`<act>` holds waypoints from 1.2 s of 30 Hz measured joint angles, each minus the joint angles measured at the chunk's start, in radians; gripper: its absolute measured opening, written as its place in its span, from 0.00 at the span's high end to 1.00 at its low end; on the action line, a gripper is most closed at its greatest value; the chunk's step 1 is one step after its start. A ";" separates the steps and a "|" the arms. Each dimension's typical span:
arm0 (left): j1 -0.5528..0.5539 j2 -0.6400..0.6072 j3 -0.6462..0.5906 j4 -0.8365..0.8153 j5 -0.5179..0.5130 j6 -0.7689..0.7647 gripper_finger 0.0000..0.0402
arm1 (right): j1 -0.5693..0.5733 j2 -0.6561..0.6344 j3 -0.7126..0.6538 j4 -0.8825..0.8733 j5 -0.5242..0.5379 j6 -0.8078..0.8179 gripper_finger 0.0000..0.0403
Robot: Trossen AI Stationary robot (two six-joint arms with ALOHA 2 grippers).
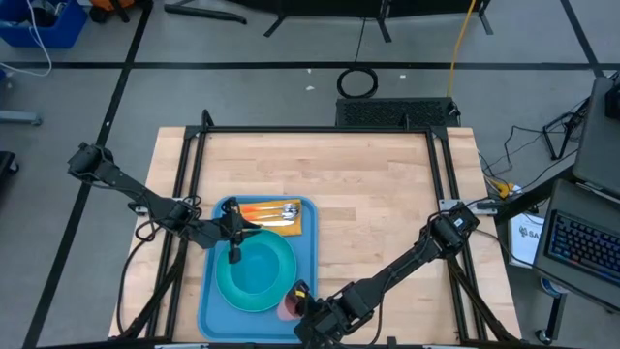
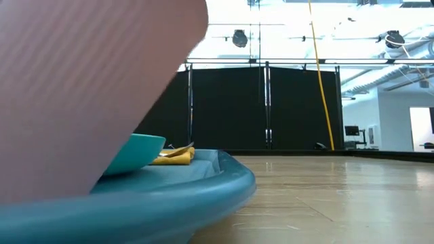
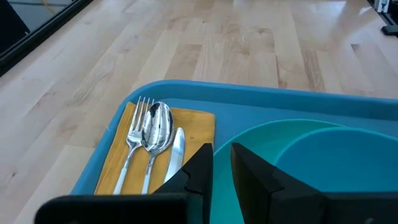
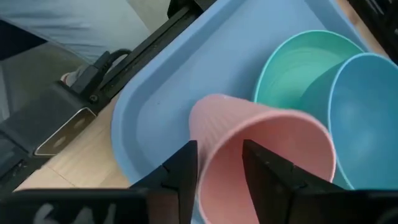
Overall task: Set up tray
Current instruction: Adjust the pink cup on the blue serving tray, then move the blue serving tray to the center of the table
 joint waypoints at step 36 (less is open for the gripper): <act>0.000 0.000 0.000 -0.024 0.005 -0.036 0.84 | 0.001 -0.172 -0.147 -0.475 0.401 1.159 0.66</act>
